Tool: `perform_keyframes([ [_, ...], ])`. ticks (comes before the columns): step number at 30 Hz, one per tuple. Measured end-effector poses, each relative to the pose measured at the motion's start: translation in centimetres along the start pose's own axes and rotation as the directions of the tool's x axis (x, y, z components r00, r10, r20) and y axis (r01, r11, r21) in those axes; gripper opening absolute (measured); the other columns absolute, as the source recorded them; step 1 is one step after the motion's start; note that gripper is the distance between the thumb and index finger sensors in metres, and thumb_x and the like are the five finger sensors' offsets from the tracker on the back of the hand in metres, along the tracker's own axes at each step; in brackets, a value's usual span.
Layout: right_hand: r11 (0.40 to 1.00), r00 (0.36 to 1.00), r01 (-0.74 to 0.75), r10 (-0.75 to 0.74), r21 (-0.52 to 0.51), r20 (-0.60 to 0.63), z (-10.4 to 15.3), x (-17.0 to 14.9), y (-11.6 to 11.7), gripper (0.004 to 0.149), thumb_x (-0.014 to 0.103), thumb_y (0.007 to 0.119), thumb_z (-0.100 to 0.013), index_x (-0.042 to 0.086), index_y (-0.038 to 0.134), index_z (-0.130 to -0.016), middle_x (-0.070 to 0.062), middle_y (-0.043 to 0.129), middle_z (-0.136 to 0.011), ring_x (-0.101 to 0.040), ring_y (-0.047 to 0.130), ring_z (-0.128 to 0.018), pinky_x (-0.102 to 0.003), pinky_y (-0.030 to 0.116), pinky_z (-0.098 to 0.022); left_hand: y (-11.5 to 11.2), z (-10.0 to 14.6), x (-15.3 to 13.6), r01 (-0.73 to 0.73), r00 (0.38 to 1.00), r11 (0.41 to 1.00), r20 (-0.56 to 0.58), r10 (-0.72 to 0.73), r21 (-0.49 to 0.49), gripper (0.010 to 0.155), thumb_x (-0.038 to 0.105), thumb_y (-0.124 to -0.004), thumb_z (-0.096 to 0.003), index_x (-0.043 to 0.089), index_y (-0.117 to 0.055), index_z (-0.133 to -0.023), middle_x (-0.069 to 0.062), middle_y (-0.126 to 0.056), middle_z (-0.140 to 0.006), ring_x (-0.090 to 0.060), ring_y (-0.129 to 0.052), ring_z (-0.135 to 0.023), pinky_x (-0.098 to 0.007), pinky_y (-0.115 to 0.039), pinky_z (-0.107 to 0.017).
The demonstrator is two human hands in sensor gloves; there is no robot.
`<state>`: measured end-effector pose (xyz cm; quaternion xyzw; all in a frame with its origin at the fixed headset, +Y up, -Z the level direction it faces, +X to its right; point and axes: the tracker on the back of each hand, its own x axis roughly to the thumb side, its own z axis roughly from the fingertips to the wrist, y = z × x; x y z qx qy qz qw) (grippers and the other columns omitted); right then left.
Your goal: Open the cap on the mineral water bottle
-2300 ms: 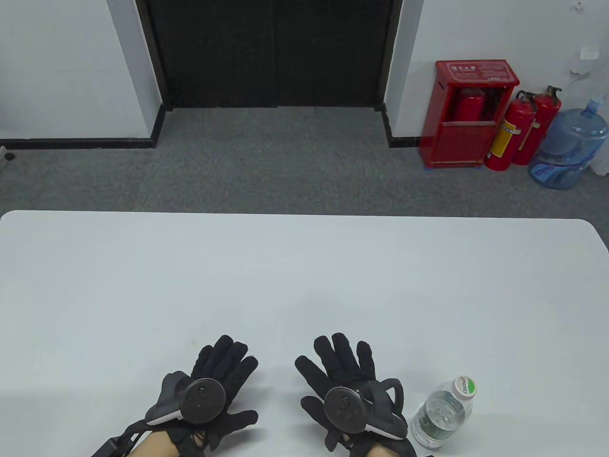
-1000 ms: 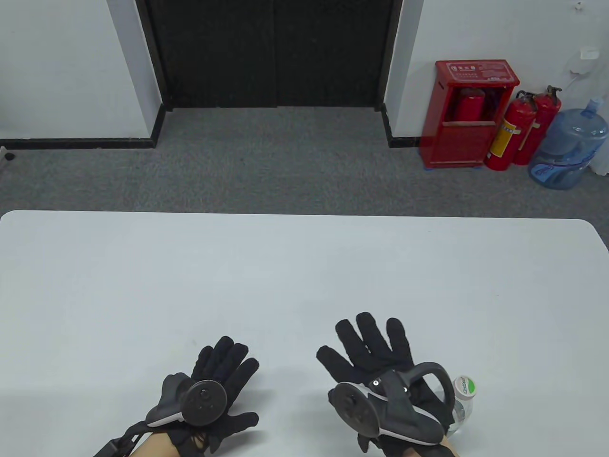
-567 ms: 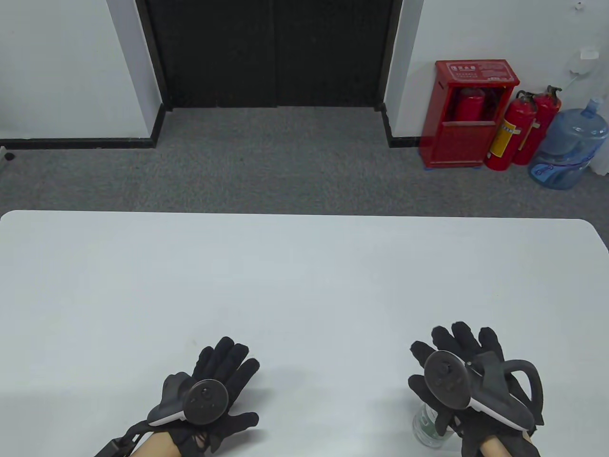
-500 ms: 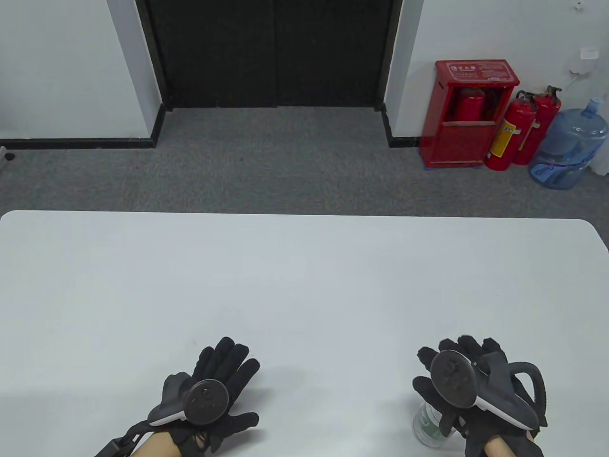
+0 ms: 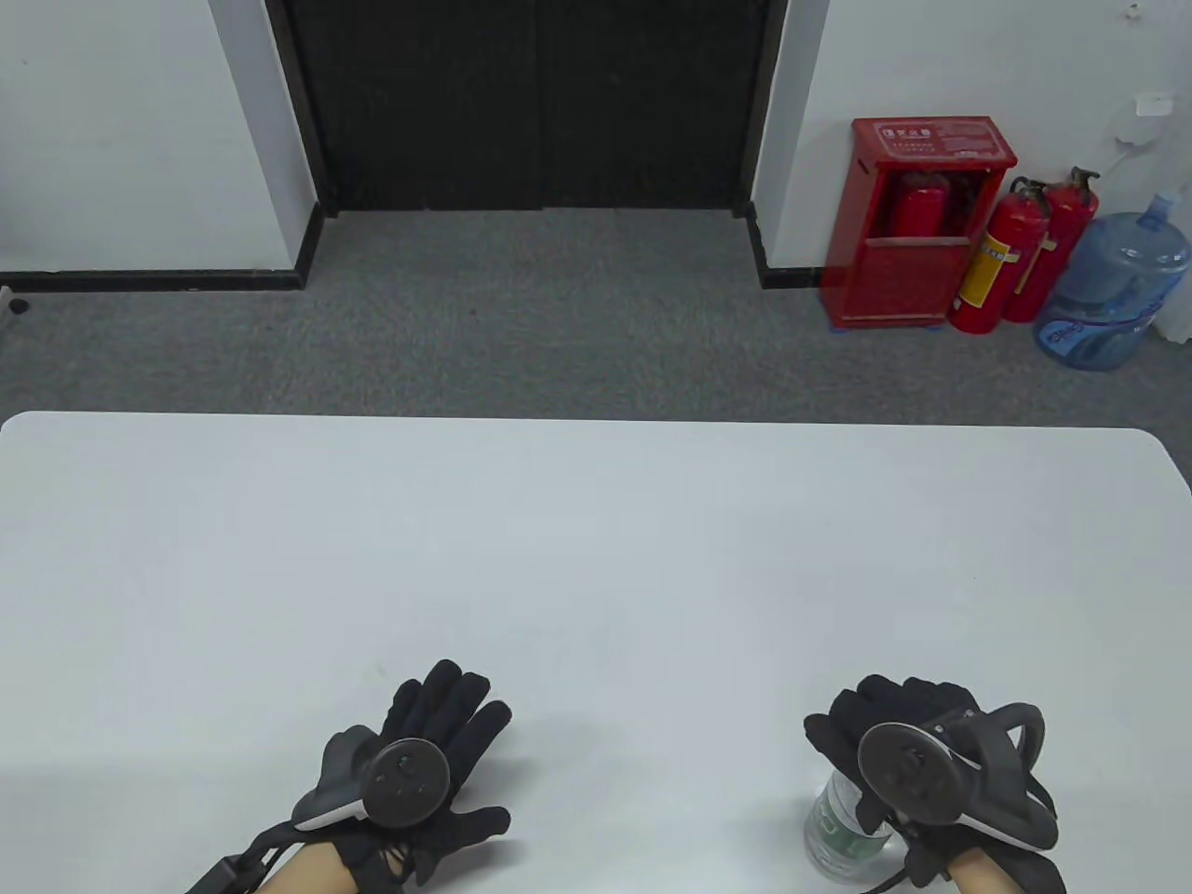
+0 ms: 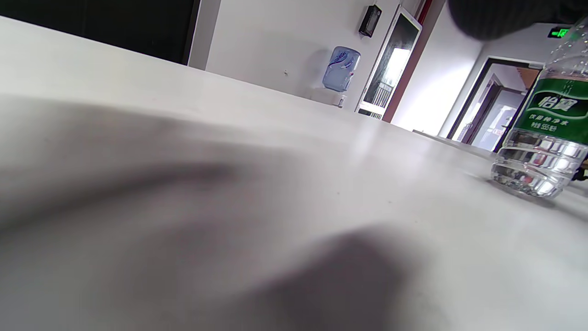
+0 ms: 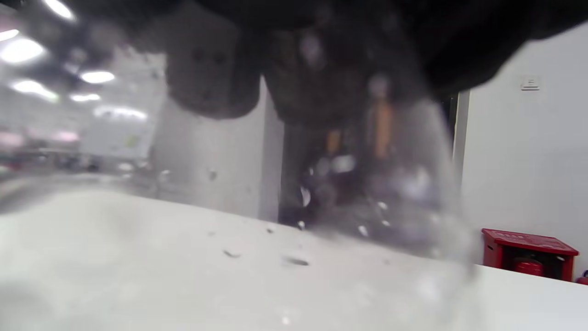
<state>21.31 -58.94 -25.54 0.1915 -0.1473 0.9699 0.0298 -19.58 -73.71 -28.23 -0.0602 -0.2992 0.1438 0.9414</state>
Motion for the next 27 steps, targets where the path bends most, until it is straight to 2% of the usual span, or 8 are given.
perform_keyframes([
  [6,0.999,0.995,0.011,-0.007,-0.048,0.097,-3.4,3.2,-2.3,0.044,0.061,0.068,-0.037,0.029,0.096,-0.049,-0.003,0.101,-0.043,-0.03,0.093,-0.013,-0.052,0.079,-0.017,1.0,-1.9,1.1,-0.21,0.976,0.977,0.047,0.212,-0.041,0.093,0.07,-0.07,-0.0367,0.04,-0.006,-0.098,-0.002,-0.001,-0.106,-0.034,0.002,-0.105,-0.064,-0.013,-0.073],
  [11,0.997,0.974,0.017,0.001,-0.077,0.228,-7.7,8.1,-3.2,0.044,0.061,0.069,-0.037,0.029,0.096,-0.05,-0.003,0.101,-0.044,-0.03,0.094,-0.015,-0.052,0.079,-0.019,1.8,-4.5,3.5,-0.422,0.899,0.907,0.121,0.421,-0.021,0.093,0.07,-0.07,-0.0367,0.041,-0.006,-0.098,-0.001,-0.004,-0.108,-0.034,-0.002,-0.107,-0.064,-0.014,-0.075],
  [16,0.998,0.935,0.029,-0.006,-0.059,0.354,-11.1,13.5,-3.4,0.043,0.061,0.068,-0.037,0.03,0.095,-0.051,-0.003,0.101,-0.046,-0.03,0.094,-0.016,-0.052,0.079,-0.02,1.1,-5.2,4.9,-0.513,0.845,0.858,0.167,0.508,-0.02,0.096,0.071,-0.07,-0.0365,0.041,0.0,-0.095,-0.001,0.0,-0.107,-0.034,-0.003,-0.108,-0.065,-0.016,-0.075],
  [18,0.996,0.928,0.047,-0.018,-0.069,0.372,-11.8,15.3,-3.2,0.044,0.061,0.068,-0.037,0.031,0.095,-0.051,-0.002,0.101,-0.046,-0.029,0.095,-0.017,-0.051,0.08,-0.02,0.9,-5.0,4.9,-0.549,0.816,0.832,0.162,0.555,-0.082,0.1,0.072,-0.07,-0.0367,0.042,0.008,-0.091,-0.001,0.008,-0.104,-0.035,0.0,-0.106,-0.065,-0.013,-0.074],
  [21,0.986,0.904,0.163,-0.133,-0.041,0.406,-12.2,17.4,-2.4,0.044,0.061,0.068,-0.037,0.03,0.096,-0.051,-0.003,0.101,-0.046,-0.029,0.095,-0.018,-0.052,0.08,-0.02,1.1,-4.8,4.5,-0.628,0.764,0.778,0.185,0.619,-0.012,0.105,0.073,-0.071,-0.0357,0.043,0.014,-0.087,-0.001,0.009,-0.104,-0.035,-0.002,-0.108,-0.064,-0.014,-0.075],
  [24,0.964,0.859,0.268,-0.235,-0.007,0.454,-12.0,19.0,-1.3,0.043,0.06,0.069,-0.037,0.029,0.095,-0.051,-0.003,0.101,-0.045,-0.03,0.094,-0.016,-0.052,0.08,-0.02,1.2,-4.6,4.0,-0.684,0.717,0.728,0.231,0.658,0.053,0.104,0.07,-0.076,-0.036,0.044,0.009,-0.09,0.001,-0.013,-0.109,-0.033,-0.027,-0.111,-0.063,-0.028,-0.078],
  [25,0.948,0.849,0.314,-0.258,-0.046,0.461,-11.8,19.2,-1.1,0.042,0.059,0.069,-0.037,0.028,0.095,-0.05,-0.003,0.101,-0.043,-0.031,0.093,-0.015,-0.052,0.079,-0.019,1.1,-4.4,3.6,-0.711,0.694,0.696,0.252,0.674,0.096,0.102,0.067,-0.082,-0.0345,0.043,-0.001,-0.093,0.003,-0.032,-0.108,-0.032,-0.052,-0.108,-0.06,-0.045,-0.078],
  [27,0.935,0.835,0.351,-0.294,-0.04,0.464,-11.8,19.4,-0.7,0.041,0.058,0.07,-0.038,0.028,0.096,-0.05,-0.003,0.101,-0.043,-0.031,0.092,-0.014,-0.052,0.079,-0.018,1.5,-4.3,3.5,-0.71,0.697,0.692,0.273,0.663,0.129,0.098,0.061,-0.092,-0.0315,0.039,-0.021,-0.096,0.003,-0.052,-0.101,-0.029,-0.075,-0.097,-0.059,-0.065,-0.07],
])
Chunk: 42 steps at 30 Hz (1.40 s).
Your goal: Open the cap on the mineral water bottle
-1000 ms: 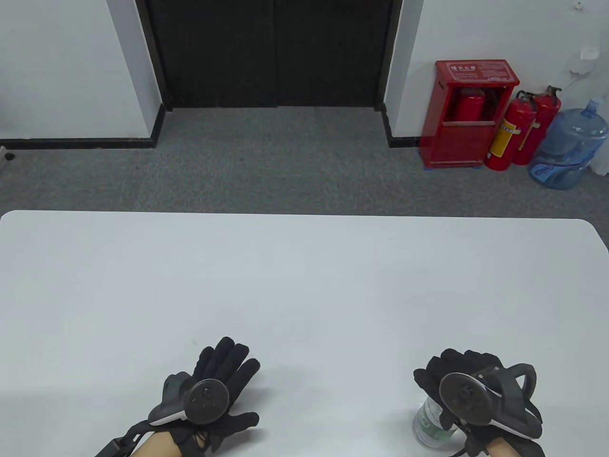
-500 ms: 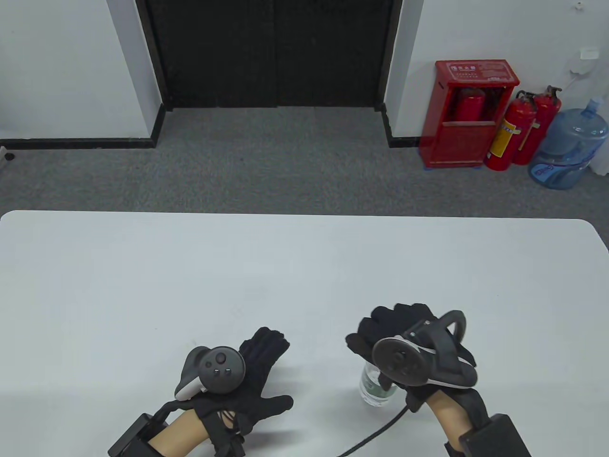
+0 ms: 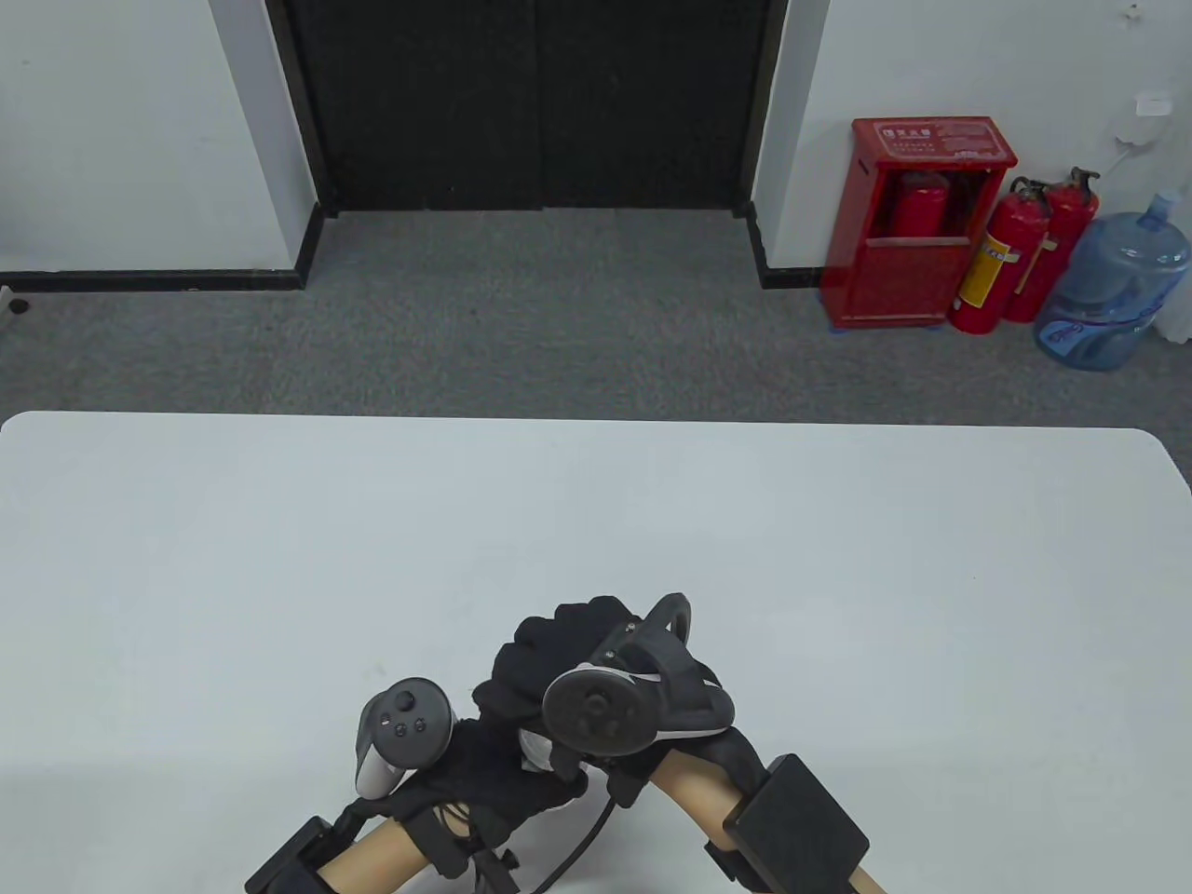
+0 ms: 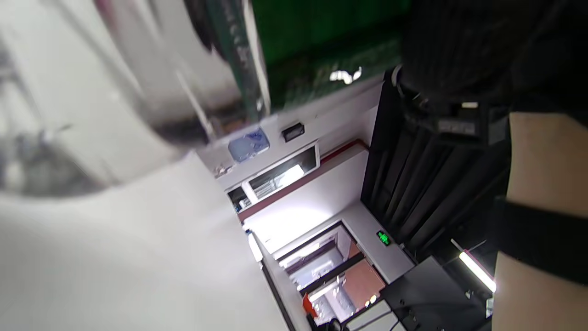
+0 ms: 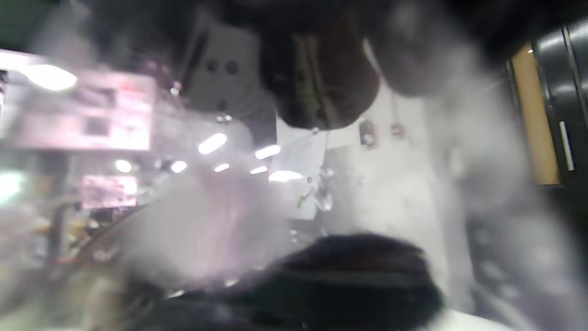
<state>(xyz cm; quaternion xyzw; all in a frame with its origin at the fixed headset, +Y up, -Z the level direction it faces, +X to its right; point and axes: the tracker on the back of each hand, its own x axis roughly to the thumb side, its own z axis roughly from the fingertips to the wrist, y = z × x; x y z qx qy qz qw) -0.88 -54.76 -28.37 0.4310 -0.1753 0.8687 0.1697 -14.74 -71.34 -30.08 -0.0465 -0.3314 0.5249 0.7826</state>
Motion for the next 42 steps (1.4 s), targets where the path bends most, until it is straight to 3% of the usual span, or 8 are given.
perform_keyframes([
  [3,0.999,0.998,-0.027,0.025,-0.046,-0.05,0.6,-0.3,-0.2,0.046,0.06,0.068,-0.039,0.028,0.095,-0.059,-0.003,0.101,-0.048,-0.03,0.095,-0.02,-0.052,0.08,-0.022,0.2,0.2,0.2,0.046,0.999,0.999,0.009,-0.046,0.017,0.098,0.061,-0.093,-0.0315,0.031,-0.025,-0.095,0.0,-0.055,-0.098,-0.03,-0.082,-0.093,-0.061,-0.072,-0.066],
  [5,0.994,0.984,-0.091,0.081,-0.056,-0.161,1.6,-0.4,-0.7,0.072,0.067,0.064,-0.038,0.021,0.078,-0.091,-0.009,0.095,-0.07,-0.036,0.092,-0.043,-0.053,0.078,-0.029,0.2,0.4,0.0,0.028,1.0,0.999,0.006,-0.028,0.031,0.098,0.061,-0.093,-0.0319,0.028,-0.025,-0.095,-0.001,-0.054,-0.098,-0.031,-0.082,-0.092,-0.06,-0.073,-0.065],
  [7,0.986,0.955,-0.167,0.157,-0.018,-0.252,2.6,-0.4,-1.0,0.083,0.075,0.061,-0.036,0.022,0.065,-0.1,-0.007,0.09,-0.076,-0.037,0.087,-0.051,-0.053,0.075,-0.034,0.3,0.6,-0.2,0.01,1.0,0.999,0.016,-0.011,0.041,0.098,0.061,-0.093,-0.0316,0.027,-0.025,-0.094,-0.001,-0.053,-0.098,-0.031,-0.082,-0.092,-0.061,-0.073,-0.065],
  [10,0.968,0.962,-0.209,0.176,-0.142,-0.211,3.2,-0.4,-0.5,0.07,0.073,0.068,-0.035,0.023,0.091,-0.078,-0.001,0.099,-0.041,-0.029,0.092,-0.031,-0.052,0.078,-0.025,0.3,0.8,-0.3,0.026,1.0,0.998,0.006,-0.027,0.063,0.099,0.06,-0.093,-0.0313,0.025,-0.026,-0.094,-0.001,-0.054,-0.097,-0.033,-0.083,-0.09,-0.059,-0.073,-0.065],
  [17,0.973,0.972,-0.171,0.141,-0.155,-0.191,3.5,-0.6,0.5,0.062,0.074,0.07,-0.032,0.023,0.098,-0.056,0.01,0.093,-0.007,-0.019,0.091,-0.002,-0.047,0.079,-0.007,-0.3,0.9,-0.2,0.154,0.987,0.986,0.029,-0.156,0.056,0.099,0.063,-0.093,-0.0293,0.024,-0.028,-0.093,-0.002,-0.058,-0.095,-0.032,-0.089,-0.087,-0.055,-0.078,-0.062],
  [27,0.999,0.998,-0.022,0.024,-0.024,0.054,4.1,-0.9,1.1,0.061,0.055,0.071,-0.038,0.029,0.069,-0.093,-0.009,0.095,-0.053,-0.036,0.087,-0.048,-0.055,0.07,-0.035,-0.2,0.8,-1.1,0.153,0.987,0.988,0.04,-0.154,0.026,0.1,0.064,-0.094,-0.0278,0.024,-0.03,-0.093,-0.001,-0.06,-0.094,-0.029,-0.091,-0.086,-0.052,-0.08,-0.062],
  [34,0.978,0.989,-0.14,0.146,-0.155,0.023,4.2,-0.4,0.4,0.053,0.066,0.074,-0.035,0.027,0.097,-0.063,0.0,0.095,-0.02,-0.027,0.091,-0.021,-0.053,0.076,-0.026,-0.8,1.0,-0.3,0.203,0.977,0.979,0.058,-0.204,0.031,0.1,0.065,-0.093,-0.0281,0.022,-0.03,-0.093,-0.003,-0.06,-0.093,-0.03,-0.092,-0.084,-0.053,-0.08,-0.061],
  [42,0.982,0.986,0.16,-0.154,-0.097,0.068,4.3,-1.8,0.2,0.063,0.051,0.083,-0.034,0.025,0.077,-0.091,-0.008,0.098,-0.06,-0.037,0.09,-0.06,-0.061,0.07,-0.048,-0.1,1.1,-0.6,0.145,0.987,0.987,0.056,-0.149,0.062,0.099,0.065,-0.094,-0.0278,0.024,-0.031,-0.093,-0.002,-0.061,-0.094,-0.029,-0.093,-0.084,-0.052,-0.08,-0.061],
])
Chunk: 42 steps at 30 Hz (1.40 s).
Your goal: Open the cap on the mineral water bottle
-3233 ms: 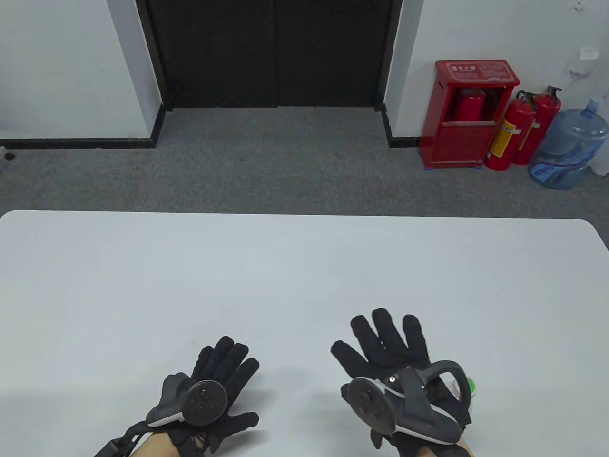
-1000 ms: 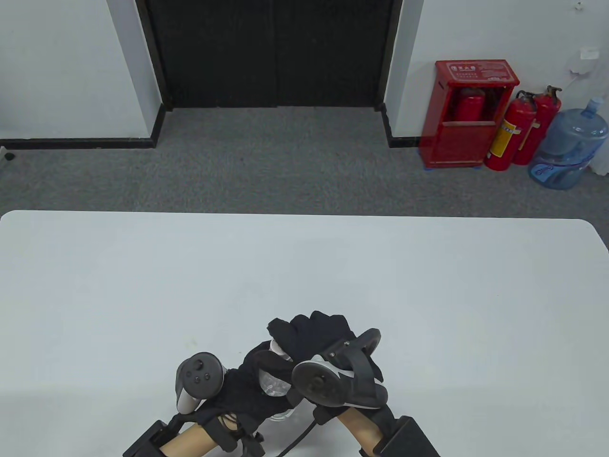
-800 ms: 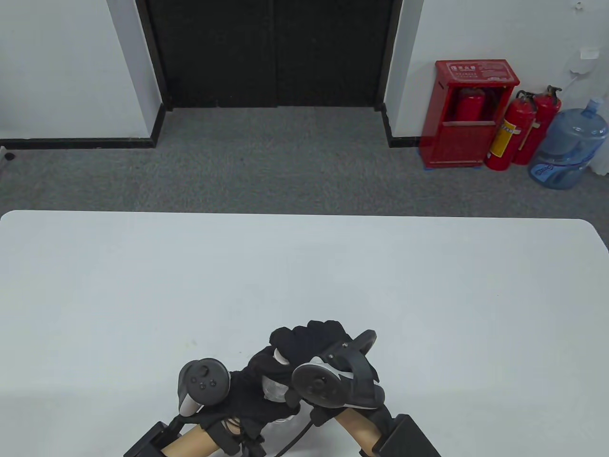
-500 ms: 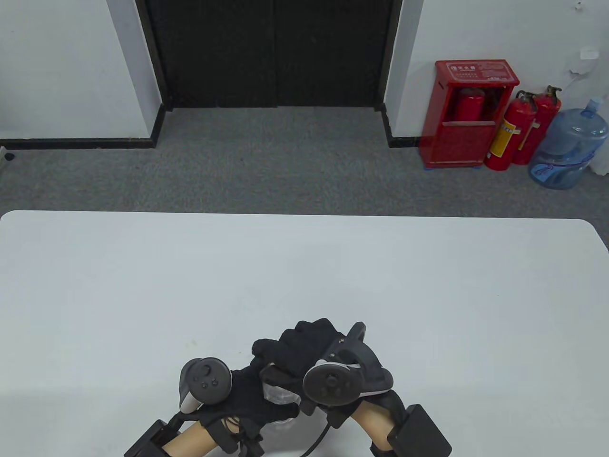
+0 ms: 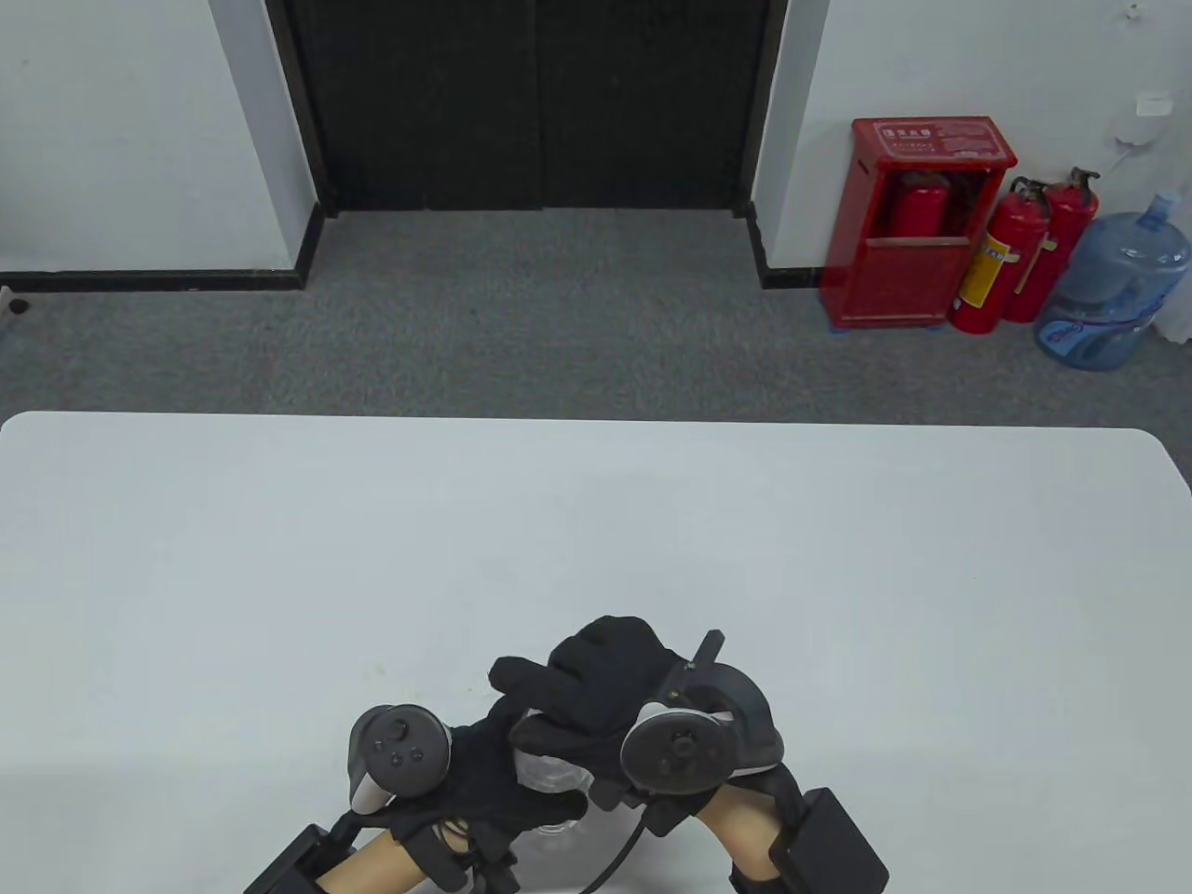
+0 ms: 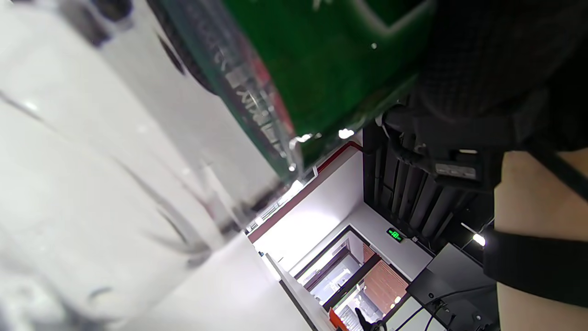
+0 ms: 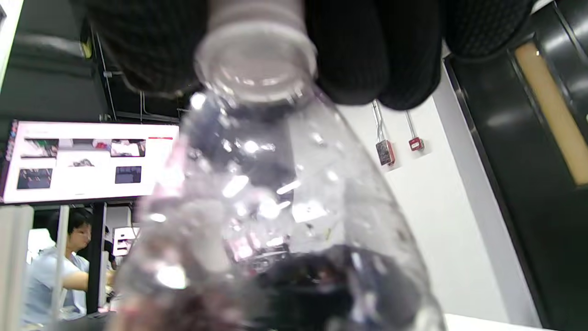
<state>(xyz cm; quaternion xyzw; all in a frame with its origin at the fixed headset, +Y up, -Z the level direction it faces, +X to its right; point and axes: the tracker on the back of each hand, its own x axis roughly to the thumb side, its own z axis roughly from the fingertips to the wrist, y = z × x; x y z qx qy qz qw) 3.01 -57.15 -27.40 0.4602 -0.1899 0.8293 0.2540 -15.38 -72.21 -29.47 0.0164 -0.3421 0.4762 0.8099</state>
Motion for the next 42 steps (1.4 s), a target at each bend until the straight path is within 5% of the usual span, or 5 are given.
perform_keyframes([
  [9,0.981,0.984,0.179,-0.178,0.075,-0.022,0.1,-1.3,0.3,0.061,0.044,0.077,-0.042,0.018,0.068,-0.097,-0.015,0.091,-0.09,-0.04,0.09,-0.077,-0.06,0.07,-0.055,0.2,0.0,-0.5,-0.02,1.0,1.0,-0.013,0.02,0.004,0.099,0.064,-0.094,-0.0275,0.025,-0.031,-0.094,-0.003,-0.06,-0.094,-0.03,-0.092,-0.085,-0.053,-0.079,-0.062],
  [17,1.0,0.996,0.004,-0.006,-0.024,-0.086,0.2,-1.0,0.0,0.053,0.059,0.08,-0.036,0.03,0.09,-0.079,-0.006,0.092,-0.05,-0.031,0.088,-0.041,-0.059,0.068,-0.046,-0.3,0.0,-0.4,0.002,1.0,1.0,-0.015,-0.002,-0.005,0.099,0.064,-0.093,-0.0285,0.023,-0.03,-0.094,-0.003,-0.06,-0.094,-0.03,-0.091,-0.085,-0.053,-0.079,-0.062],
  [23,0.999,0.997,0.037,-0.039,-0.027,-0.064,0.3,-1.0,0.2,0.069,0.052,0.075,-0.039,0.014,0.067,-0.097,-0.012,0.089,-0.084,-0.038,0.09,-0.065,-0.062,0.064,-0.054,0.2,0.0,-0.3,-0.012,1.0,1.0,-0.021,0.012,0.025,0.099,0.064,-0.093,-0.0287,0.023,-0.03,-0.094,-0.004,-0.059,-0.094,-0.03,-0.092,-0.085,-0.053,-0.079,-0.062],
  [33,0.997,0.996,-0.058,0.055,-0.047,-0.068,0.2,-0.4,0.6,0.059,0.057,0.082,-0.036,0.026,0.083,-0.086,-0.004,0.091,-0.061,-0.033,0.089,-0.053,-0.061,0.063,-0.055,0.3,0.0,0.0,0.009,1.0,1.0,-0.008,-0.008,0.026,0.099,0.063,-0.093,-0.029,0.023,-0.03,-0.094,-0.004,-0.059,-0.094,-0.031,-0.091,-0.085,-0.053,-0.078,-0.062],
  [42,0.998,0.993,-0.05,0.053,0.033,-0.102,0.2,-0.7,1.1,0.066,0.066,0.07,-0.038,0.035,0.071,-0.096,-0.006,0.078,-0.087,-0.037,0.079,-0.072,-0.062,0.053,-0.062,0.7,0.0,-0.2,0.033,0.999,0.999,-0.015,-0.032,0.038,0.099,0.063,-0.093,-0.0286,0.023,-0.03,-0.094,-0.004,-0.059,-0.094,-0.031,-0.091,-0.085,-0.053,-0.078,-0.063],
])
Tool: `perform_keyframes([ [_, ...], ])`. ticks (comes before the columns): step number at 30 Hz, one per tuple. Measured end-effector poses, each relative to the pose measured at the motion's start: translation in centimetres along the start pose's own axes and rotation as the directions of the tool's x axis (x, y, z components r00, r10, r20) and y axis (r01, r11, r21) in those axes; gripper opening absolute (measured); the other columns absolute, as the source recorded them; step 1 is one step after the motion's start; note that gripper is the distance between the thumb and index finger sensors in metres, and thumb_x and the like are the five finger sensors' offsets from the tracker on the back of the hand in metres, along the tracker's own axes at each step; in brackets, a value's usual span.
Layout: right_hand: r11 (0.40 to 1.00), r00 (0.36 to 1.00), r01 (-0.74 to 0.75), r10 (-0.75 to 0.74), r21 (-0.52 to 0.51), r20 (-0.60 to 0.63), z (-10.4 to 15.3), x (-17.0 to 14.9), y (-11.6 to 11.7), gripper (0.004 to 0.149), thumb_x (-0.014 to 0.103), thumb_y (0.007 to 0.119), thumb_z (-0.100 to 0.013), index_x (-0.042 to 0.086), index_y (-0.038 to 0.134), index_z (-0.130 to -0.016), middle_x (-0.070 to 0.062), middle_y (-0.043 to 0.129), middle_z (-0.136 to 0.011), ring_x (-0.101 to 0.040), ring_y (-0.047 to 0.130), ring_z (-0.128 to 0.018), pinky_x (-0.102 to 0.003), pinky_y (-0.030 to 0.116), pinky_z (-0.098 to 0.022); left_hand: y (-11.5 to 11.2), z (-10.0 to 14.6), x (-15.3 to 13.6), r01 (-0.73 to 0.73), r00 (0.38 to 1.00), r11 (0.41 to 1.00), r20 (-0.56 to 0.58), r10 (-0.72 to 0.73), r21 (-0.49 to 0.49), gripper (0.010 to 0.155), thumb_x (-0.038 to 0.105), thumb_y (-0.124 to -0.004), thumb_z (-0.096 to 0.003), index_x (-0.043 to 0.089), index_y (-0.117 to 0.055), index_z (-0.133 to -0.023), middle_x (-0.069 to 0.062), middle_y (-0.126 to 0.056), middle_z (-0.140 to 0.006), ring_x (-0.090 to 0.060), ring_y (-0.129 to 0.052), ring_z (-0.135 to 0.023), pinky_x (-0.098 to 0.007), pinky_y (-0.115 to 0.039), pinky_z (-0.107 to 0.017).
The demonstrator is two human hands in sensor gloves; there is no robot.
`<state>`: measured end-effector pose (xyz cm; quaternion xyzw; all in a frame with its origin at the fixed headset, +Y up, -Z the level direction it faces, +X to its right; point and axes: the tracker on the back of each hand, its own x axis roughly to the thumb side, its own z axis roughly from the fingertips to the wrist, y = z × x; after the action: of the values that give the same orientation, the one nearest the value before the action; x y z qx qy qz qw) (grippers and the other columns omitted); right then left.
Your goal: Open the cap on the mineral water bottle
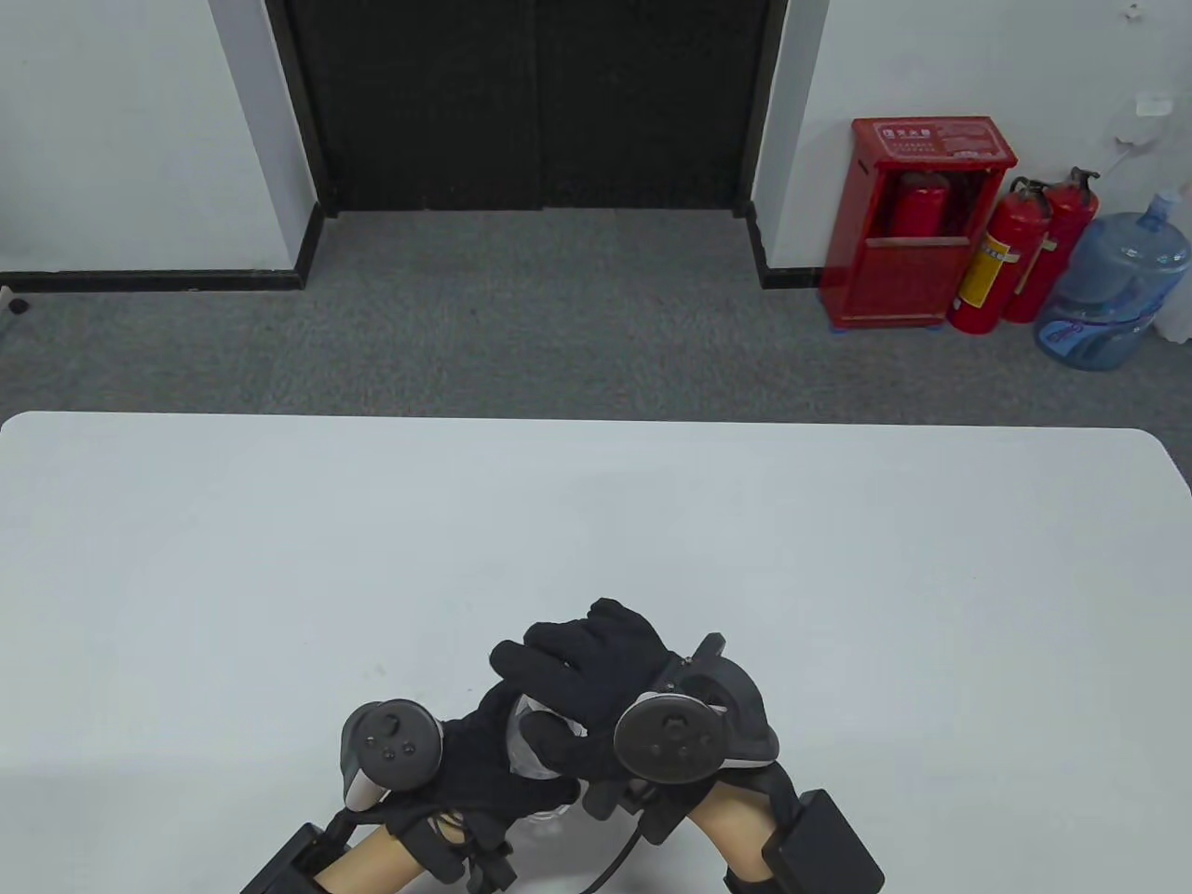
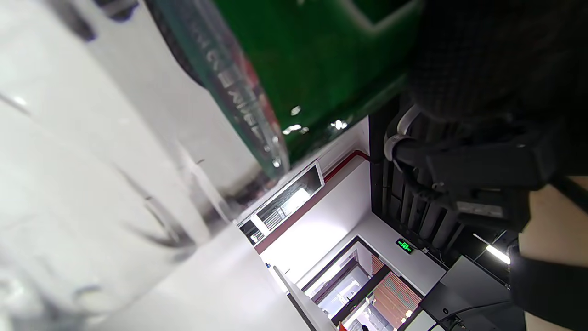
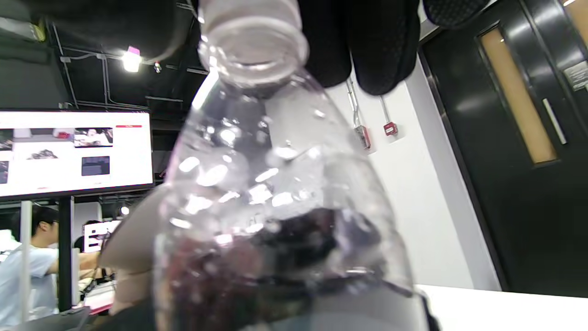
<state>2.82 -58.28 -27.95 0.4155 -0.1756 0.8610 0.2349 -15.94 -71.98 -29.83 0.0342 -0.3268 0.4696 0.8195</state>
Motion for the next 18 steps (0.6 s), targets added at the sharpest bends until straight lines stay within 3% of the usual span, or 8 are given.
perform_keyframes([
  [2,0.999,1.0,-0.019,0.019,-0.035,-0.021,-0.1,0.0,-0.3,0.061,0.064,0.073,-0.036,0.034,0.08,-0.089,-0.003,0.087,-0.063,-0.033,0.084,-0.057,-0.061,0.058,-0.058,-0.2,0.1,0.0,0.018,1.0,1.0,0.007,-0.018,-0.007,0.099,0.063,-0.094,-0.0286,0.023,-0.031,-0.094,-0.004,-0.06,-0.094,-0.032,-0.091,-0.085,-0.054,-0.078,-0.063],
  [4,0.999,1.0,-0.023,0.024,0.046,-0.014,-0.3,-0.1,-0.4,0.06,0.061,0.076,-0.034,0.028,0.085,-0.084,-0.003,0.091,-0.049,-0.032,0.088,-0.048,-0.061,0.061,-0.055,-0.6,0.2,-0.1,0.039,0.999,0.999,0.008,-0.039,-0.032,0.099,0.063,-0.094,-0.0285,0.023,-0.031,-0.094,-0.004,-0.06,-0.094,-0.032,-0.091,-0.085,-0.054,-0.078,-0.062],
  [5,0.996,1.0,-0.015,0.015,0.088,0.01,-0.3,-0.1,-0.3,0.06,0.059,0.076,-0.037,0.027,0.08,-0.088,-0.003,0.09,-0.053,-0.033,0.086,-0.052,-0.061,0.059,-0.057,-0.7,0.2,-0.1,0.028,1.0,0.999,0.005,-0.028,-0.034,0.099,0.063,-0.094,-0.0285,0.023,-0.031,-0.094,-0.004,-0.06,-0.094,-0.032,-0.091,-0.085,-0.054,-0.078,-0.063],
  [8,0.997,0.999,0.014,-0.017,0.078,0.044,-0.1,-0.3,-0.3,0.067,0.052,0.077,-0.039,0.022,0.067,-0.098,-0.007,0.087,-0.075,-0.037,0.083,-0.07,-0.063,0.052,-0.062,-0.8,0.2,-0.3,-0.005,1.0,1.0,-0.014,0.004,-0.028,0.099,0.063,-0.093,-0.0289,0.023,-0.03,-0.094,-0.004,-0.059,-0.094,-0.032,-0.09,-0.086,-0.054,-0.078,-0.063],
  [11,0.997,0.997,0.04,-0.044,0.065,0.057,0.0,-0.5,-0.9,0.065,0.048,0.073,-0.04,0.022,0.062,-0.1,-0.008,0.081,-0.091,-0.038,0.082,-0.078,-0.064,0.054,-0.061,-0.6,0.2,-0.4,-0.035,0.999,0.999,-0.021,0.035,-0.014,0.099,0.063,-0.093,-0.0294,0.023,-0.029,-0.094,-0.004,-0.058,-0.095,-0.031,-0.089,-0.087,-0.053,-0.077,-0.064],
  [14,0.998,0.997,0.063,-0.063,0.003,0.04,0.5,-0.9,-3.2,0.064,0.049,0.073,-0.04,0.025,0.065,-0.099,-0.006,0.081,-0.092,-0.037,0.082,-0.079,-0.064,0.056,-0.06,-0.5,0.1,-0.5,-0.025,1.0,1.0,-0.015,0.025,-0.007,0.099,0.063,-0.093,-0.0294,0.024,-0.029,-0.094,-0.003,-0.058,-0.095,-0.031,-0.089,-0.087,-0.053,-0.076,-0.064],
  [18,1.0,0.999,-0.025,0.025,-0.018,-0.021,2.7,-3.0,-4.7,0.063,0.05,0.075,-0.039,0.028,0.065,-0.097,-0.005,0.079,-0.092,-0.036,0.08,-0.08,-0.063,0.055,-0.061,-0.5,0.1,-0.5,-0.027,1.0,1.0,-0.014,0.027,-0.008,0.099,0.063,-0.093,-0.0294,0.024,-0.029,-0.094,-0.003,-0.058,-0.095,-0.031,-0.088,-0.087,-0.053,-0.076,-0.064],
])
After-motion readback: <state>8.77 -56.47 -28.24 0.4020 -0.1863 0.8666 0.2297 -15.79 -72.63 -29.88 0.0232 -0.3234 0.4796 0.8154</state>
